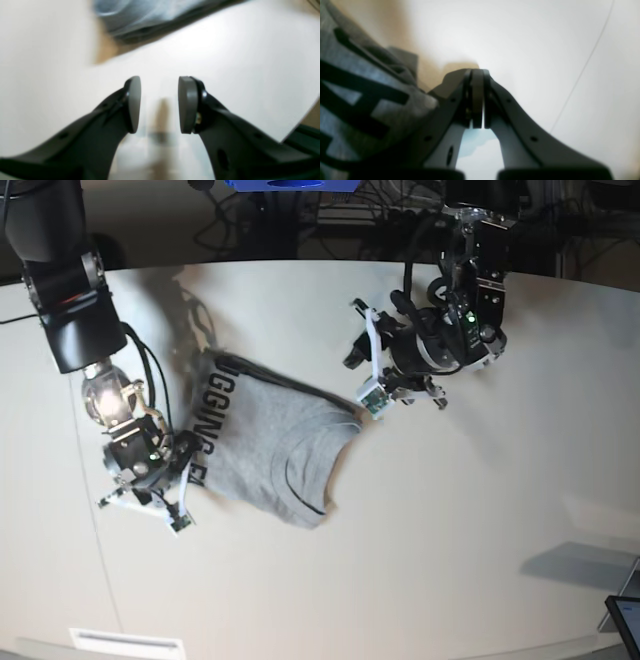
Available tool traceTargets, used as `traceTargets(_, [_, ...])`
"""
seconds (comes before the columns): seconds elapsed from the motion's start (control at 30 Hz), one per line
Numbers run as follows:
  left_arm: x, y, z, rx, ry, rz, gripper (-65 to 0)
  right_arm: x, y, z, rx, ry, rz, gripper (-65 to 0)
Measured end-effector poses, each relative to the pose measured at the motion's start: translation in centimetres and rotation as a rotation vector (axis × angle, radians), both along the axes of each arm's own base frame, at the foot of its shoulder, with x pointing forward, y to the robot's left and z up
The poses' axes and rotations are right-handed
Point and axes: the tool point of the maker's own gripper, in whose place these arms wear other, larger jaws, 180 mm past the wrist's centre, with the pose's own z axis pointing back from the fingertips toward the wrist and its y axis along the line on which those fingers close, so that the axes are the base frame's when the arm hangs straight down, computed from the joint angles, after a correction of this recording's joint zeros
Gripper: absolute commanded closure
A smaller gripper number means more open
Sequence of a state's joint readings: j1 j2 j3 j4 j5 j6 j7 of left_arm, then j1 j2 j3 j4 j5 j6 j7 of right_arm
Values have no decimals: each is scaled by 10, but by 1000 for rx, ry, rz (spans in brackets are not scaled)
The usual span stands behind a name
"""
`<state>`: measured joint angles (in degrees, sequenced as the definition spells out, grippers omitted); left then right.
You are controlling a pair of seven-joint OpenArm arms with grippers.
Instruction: Fold the T-shirt properly
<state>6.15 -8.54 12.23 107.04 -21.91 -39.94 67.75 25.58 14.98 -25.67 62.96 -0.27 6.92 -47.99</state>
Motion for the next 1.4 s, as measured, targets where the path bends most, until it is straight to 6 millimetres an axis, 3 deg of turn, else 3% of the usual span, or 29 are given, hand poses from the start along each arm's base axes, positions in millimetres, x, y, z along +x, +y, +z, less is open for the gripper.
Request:
traceTargets(0.17, [-9,-16,-24,-26,88,-23,-240,7,22,4,-56,22,135,-1])
traceTargets(0.63, [45,-9,-27,-50,65,12,-240,-4,2,-5,-168,69,143,-1])
traceTargets(0.7, [51,-7,-27,-43,63,15,-240,-9,-1,-5,-200,122,213,-1])
traceTargets(0.93, [59,-9,-28,-62,59,19,-240,-12,-34,19,-201,212,199,-1])
traceTargets(1.03, [61,-7,-31,-31,43,20,-240,-2,-24,36,-199,175,259,-1])
traceTargets(1.17, [63,-10,-32,0,26,17,-240,6,-12,44,-186,182,315,-1])
traceTargets(1.3, [64,-11,-31,-1,23,14,-240,17,-24,57,-114,161,204,-1])
traceTargets(1.4, [64,-11,-31,1,22,14,-240,17,-30,50,-95,189,179,-1])
